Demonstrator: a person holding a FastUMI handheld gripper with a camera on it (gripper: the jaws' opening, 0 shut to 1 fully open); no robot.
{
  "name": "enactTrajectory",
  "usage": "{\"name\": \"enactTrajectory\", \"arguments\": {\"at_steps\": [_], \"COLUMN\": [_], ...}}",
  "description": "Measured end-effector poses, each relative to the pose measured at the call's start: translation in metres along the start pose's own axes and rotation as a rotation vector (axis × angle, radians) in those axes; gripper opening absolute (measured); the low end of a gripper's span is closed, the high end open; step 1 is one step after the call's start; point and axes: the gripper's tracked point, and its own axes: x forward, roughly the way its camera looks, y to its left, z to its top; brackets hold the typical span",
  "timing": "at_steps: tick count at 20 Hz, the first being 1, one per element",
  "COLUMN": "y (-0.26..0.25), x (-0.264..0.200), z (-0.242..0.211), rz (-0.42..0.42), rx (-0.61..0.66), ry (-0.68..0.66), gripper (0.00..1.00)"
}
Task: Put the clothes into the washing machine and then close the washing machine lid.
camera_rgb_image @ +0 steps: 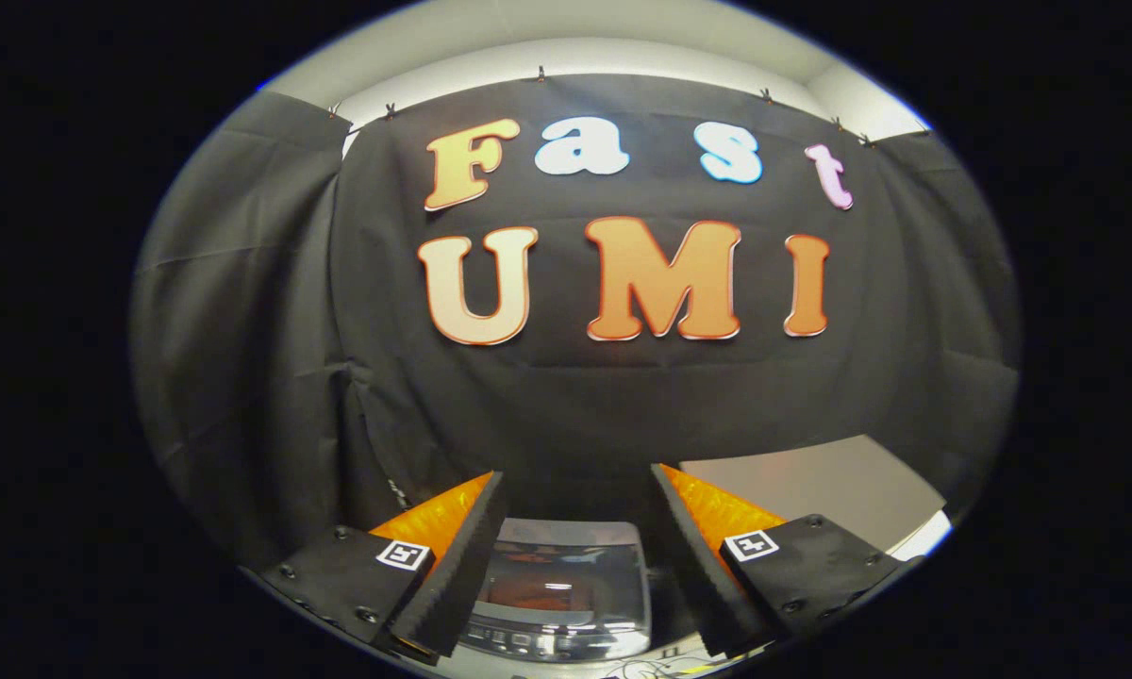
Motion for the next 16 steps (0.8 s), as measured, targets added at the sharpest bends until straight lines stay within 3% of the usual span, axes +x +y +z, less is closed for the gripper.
{"name": "enactTrajectory", "arguments": {"at_steps": [6,16], "y": [-0.078,-0.166], "x": [-0.073,-0.12], "z": [0.052,0.077], "rz": [-0.078,-0.098], "rx": [-0.01,0.02], "ry": [-0.083,-0.193], "gripper": [0.98,0.98]}}
